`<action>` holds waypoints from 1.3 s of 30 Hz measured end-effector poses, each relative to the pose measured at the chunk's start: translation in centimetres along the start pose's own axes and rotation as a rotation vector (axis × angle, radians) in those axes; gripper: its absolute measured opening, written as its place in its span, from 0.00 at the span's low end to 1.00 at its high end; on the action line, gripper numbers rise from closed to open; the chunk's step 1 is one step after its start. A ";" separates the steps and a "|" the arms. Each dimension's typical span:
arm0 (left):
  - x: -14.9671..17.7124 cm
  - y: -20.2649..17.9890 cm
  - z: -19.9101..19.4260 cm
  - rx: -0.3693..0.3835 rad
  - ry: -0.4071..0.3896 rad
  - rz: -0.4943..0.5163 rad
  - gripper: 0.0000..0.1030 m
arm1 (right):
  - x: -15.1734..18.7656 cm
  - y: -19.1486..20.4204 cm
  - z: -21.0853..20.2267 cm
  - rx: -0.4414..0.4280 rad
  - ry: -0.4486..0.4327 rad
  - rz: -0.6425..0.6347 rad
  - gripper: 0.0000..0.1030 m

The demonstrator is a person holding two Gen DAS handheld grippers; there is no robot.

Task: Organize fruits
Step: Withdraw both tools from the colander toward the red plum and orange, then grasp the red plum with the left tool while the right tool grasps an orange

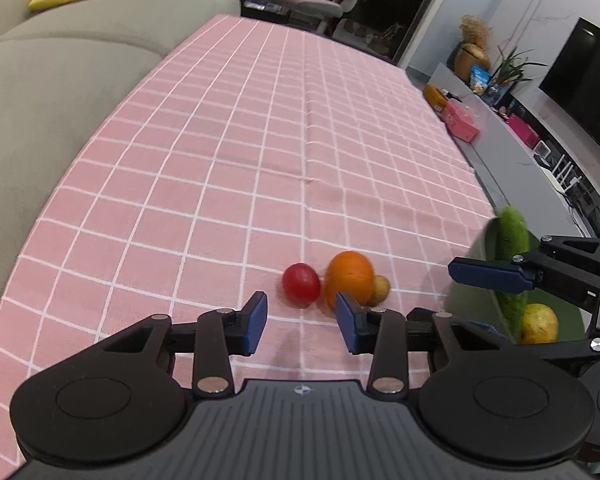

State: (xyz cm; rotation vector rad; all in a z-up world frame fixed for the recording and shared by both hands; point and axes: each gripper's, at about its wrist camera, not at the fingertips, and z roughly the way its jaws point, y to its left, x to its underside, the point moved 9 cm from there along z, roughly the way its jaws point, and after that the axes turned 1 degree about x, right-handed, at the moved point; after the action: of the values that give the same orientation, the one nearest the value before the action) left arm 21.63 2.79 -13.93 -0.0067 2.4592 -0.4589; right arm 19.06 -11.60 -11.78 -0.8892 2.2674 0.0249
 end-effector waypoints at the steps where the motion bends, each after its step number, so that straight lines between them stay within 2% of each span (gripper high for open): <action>1: -0.1 0.3 0.3 0.002 0.004 -0.007 0.42 | -0.2 0.1 0.7 -0.007 0.010 -0.008 0.38; 10: -0.8 0.7 2.0 0.031 0.023 -0.022 0.42 | -0.7 0.7 4.8 -0.056 0.068 -0.074 0.40; 17: -0.8 1.2 3.2 0.059 0.047 -0.078 0.42 | -0.8 0.9 6.2 -0.078 0.081 -0.083 0.42; 22: -0.6 1.4 4.0 0.051 0.065 -0.097 0.42 | -0.6 1.0 6.8 -0.080 0.089 -0.101 0.42; 28: -0.7 1.6 4.3 0.058 0.056 -0.134 0.42 | -0.5 1.0 7.0 -0.087 0.105 -0.102 0.43; 33: -0.6 1.6 4.2 0.094 0.052 -0.178 0.27 | -0.5 0.6 7.3 -0.076 0.111 -0.079 0.38; 39: -0.5 1.9 4.1 0.094 0.054 -0.202 0.26 | -1.0 0.2 6.2 -0.067 0.078 -0.054 0.37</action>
State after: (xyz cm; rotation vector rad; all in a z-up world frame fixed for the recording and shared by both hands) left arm 24.64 3.26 -17.28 -0.2083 2.4984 -0.6701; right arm 23.19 -9.29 -15.96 -1.0025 2.3258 0.0427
